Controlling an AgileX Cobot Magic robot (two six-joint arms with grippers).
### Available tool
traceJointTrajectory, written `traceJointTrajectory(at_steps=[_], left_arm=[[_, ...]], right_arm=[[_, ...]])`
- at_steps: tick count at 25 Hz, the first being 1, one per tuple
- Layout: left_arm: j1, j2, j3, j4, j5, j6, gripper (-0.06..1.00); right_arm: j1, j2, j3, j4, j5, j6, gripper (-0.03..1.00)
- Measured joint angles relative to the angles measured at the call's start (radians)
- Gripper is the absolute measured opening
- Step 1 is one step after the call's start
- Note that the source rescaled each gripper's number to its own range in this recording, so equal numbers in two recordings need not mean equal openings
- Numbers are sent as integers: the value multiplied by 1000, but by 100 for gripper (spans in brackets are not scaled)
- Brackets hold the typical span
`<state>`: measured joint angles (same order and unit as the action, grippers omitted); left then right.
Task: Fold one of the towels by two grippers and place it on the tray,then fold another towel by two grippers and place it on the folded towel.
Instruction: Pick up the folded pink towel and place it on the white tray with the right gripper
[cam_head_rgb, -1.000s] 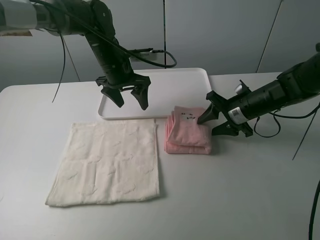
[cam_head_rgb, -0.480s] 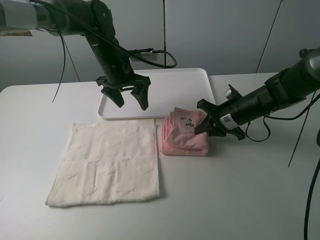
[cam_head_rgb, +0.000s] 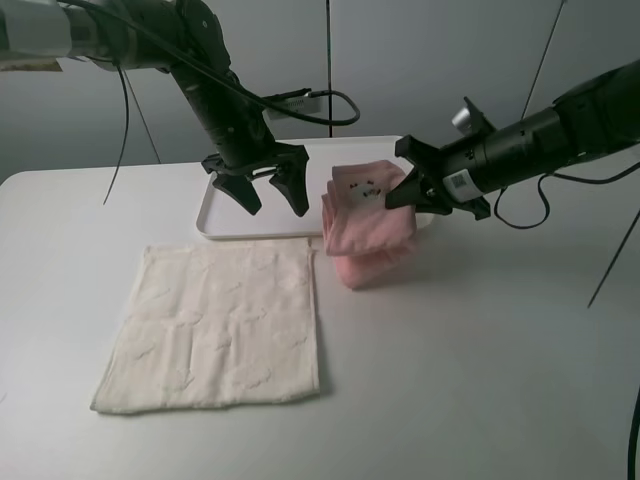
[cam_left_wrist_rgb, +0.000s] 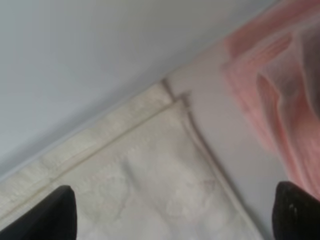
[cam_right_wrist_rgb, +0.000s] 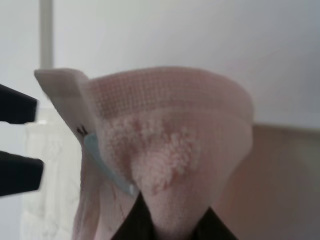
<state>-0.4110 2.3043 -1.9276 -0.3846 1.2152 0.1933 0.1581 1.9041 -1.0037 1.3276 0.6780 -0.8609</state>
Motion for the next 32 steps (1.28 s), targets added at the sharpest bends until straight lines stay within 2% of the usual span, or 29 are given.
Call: traceJointTrajectory(at_steps=[2, 5, 7, 10, 15, 17, 24, 32], left_arm=[[0, -12, 0, -13, 0, 27, 100], [0, -28, 0, -15, 0, 51, 100], [1, -38, 0, -13, 0, 66, 100], [1, -57, 0, -13, 0, 82, 100], [1, -85, 0, -13, 0, 99, 100], [1, -91, 0, -10, 0, 105, 100], [1, -94, 0, -10, 0, 116, 100], [1, -94, 0, -6, 0, 119, 100]], right_arm=[[0, -29, -77, -96, 3, 97, 9], [0, -28, -215, -318, 22, 292, 9], [0, 2, -307, -432, 52, 383, 9], [0, 73, -462, -483, 122, 462, 9], [0, 222, -667, -475, 222, 524, 9], [0, 274, -737, -440, 246, 529, 9], [53, 420, -901, -320, 264, 515, 9], [98, 612, -1103, -89, 309, 509, 9]])
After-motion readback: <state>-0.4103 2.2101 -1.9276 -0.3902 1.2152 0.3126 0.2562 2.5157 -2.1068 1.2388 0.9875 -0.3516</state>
